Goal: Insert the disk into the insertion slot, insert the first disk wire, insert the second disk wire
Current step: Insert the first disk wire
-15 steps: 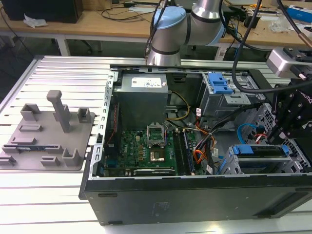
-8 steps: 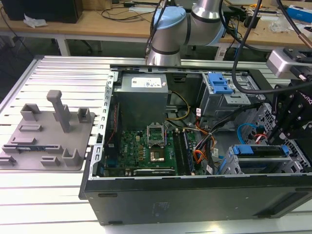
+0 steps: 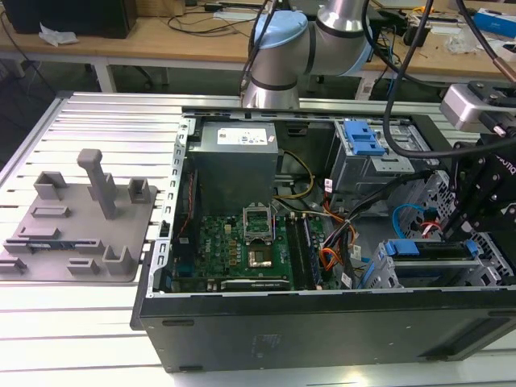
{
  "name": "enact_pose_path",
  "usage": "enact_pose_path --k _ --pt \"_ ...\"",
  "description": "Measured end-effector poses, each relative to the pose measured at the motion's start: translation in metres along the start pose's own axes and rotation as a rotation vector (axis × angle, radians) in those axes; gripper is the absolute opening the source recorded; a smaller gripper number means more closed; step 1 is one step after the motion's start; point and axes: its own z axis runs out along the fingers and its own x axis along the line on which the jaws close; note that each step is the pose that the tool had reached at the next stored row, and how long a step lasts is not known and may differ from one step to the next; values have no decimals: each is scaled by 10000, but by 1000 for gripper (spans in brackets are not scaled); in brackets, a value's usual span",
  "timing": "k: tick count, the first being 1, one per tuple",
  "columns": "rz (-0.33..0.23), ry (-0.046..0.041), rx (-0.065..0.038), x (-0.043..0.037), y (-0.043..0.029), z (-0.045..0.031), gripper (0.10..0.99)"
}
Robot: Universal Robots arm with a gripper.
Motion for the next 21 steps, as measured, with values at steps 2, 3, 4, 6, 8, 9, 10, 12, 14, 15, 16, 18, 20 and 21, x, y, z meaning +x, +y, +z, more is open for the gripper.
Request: enact_pose_path --k 2,3,4,6,8,9,10,12,14,15,16,18,20,21 --pt "0 0 0 0 0 4 165" --pt "0 0 0 0 0 7 165" --pt "0 0 0 -1 0 8 165" --pt "0 0 0 -1 0 12 165" --pt "0 0 0 -1 -1 15 165" --pt "0 -1 1 -1 0 17 165" --pt "0 0 0 -1 0 19 165" --pt "0 -1 0 -1 -1 24 165" --pt "0 -1 0 -2 -1 30 165" --pt "0 -1 0 -2 -1 32 165" --pt "0 -1 0 -2 -1 37 165" --pt "0 0 0 -2 -1 42 165" --pt "0 -1 0 -3 -1 53 165" --pt "0 0 0 -3 -1 58 165"
